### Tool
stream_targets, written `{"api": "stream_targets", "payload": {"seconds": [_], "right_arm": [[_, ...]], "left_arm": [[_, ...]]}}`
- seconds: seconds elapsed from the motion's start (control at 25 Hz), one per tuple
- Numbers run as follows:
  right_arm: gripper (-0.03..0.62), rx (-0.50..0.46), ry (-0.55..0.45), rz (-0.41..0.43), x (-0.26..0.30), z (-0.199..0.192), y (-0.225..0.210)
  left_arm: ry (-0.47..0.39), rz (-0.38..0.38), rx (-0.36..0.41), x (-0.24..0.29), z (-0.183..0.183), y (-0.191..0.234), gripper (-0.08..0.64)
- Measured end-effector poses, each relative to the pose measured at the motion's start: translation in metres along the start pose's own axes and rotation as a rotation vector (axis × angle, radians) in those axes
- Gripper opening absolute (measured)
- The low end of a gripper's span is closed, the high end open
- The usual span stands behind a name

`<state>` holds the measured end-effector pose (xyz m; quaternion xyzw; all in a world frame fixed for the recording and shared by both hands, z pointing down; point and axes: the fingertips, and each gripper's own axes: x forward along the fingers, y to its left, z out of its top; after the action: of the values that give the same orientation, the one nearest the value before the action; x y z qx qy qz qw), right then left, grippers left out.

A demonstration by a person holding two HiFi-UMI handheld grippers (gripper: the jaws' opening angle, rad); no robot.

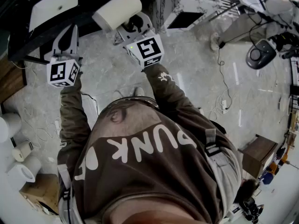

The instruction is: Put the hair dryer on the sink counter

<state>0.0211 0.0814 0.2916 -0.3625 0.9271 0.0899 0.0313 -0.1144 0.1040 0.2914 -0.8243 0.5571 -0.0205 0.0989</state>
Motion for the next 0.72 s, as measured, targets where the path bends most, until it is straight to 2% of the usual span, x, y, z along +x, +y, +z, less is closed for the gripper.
{"api": "stream_targets", "payload": {"seconds": [0.72], "right_arm": [[0.156, 0.021, -0.007, 0.022, -0.008, -0.005, -0.009]], "left_arm": [[0.007, 0.004, 0.025, 0.008, 0.004, -0.016, -0.006]]}}
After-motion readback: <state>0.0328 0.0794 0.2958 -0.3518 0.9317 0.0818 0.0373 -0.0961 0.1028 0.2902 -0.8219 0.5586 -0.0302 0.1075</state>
